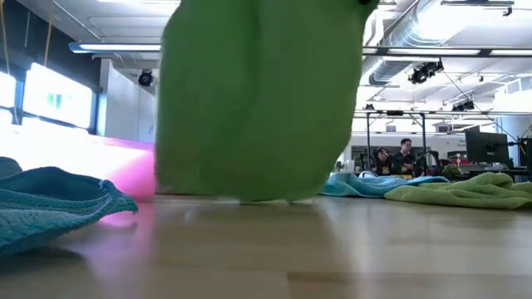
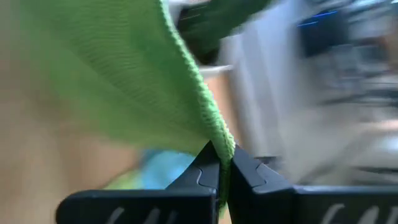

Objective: Fold microfiber towels
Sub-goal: Fold the green towel

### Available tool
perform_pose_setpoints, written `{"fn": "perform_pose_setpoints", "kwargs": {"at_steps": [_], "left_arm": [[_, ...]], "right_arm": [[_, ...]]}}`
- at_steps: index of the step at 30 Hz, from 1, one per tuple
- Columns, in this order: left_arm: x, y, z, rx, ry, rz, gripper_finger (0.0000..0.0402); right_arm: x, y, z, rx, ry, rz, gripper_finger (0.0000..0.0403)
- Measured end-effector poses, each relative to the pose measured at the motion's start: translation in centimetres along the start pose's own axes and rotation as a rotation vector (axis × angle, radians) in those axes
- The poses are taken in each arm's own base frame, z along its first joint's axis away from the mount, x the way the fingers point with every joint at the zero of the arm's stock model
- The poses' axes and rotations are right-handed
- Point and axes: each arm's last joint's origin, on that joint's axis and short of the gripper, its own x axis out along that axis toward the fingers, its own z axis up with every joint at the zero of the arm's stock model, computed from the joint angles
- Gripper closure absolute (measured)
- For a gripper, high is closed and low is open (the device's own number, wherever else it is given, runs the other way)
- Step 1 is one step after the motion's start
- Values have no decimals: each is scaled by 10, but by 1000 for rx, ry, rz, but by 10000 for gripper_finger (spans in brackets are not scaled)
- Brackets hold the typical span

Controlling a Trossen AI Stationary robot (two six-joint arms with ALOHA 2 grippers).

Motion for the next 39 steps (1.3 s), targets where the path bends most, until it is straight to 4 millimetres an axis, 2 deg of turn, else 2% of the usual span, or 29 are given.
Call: {"fn": "perform_pose_setpoints", "kwargs": {"at_steps": [3,8,12,16,20,24,28,32,35,39], "left_arm": [[2,11,-1,51,60,185,401],[8,24,-3,104,103,304,401],[9,25,-2,67,97,315,401],[3,12,-5,-48,93,216,401],[-6,-18,-18,-303,153,-137,401],[-2,-75,-38,-436,223,-430,401],[2,-131,-53,-485,262,-535,401],[7,-181,-66,-496,329,-587,401],[11,-208,-70,-519,327,-655,401],[20,-229,-79,-544,362,-716,401]], "right_arm": [[4,-8,2,-12,-27,-156,403],[9,-17,3,-6,-36,-288,403],[7,-14,3,6,-35,-238,403],[-4,1,0,48,-45,-101,403],[-15,25,-8,148,22,173,403],[-14,65,-24,178,161,405,403],[-2,112,-44,202,218,543,403],[3,152,-57,233,174,698,403],[1,169,-62,225,146,799,403],[3,178,-69,198,164,814,403]]}}
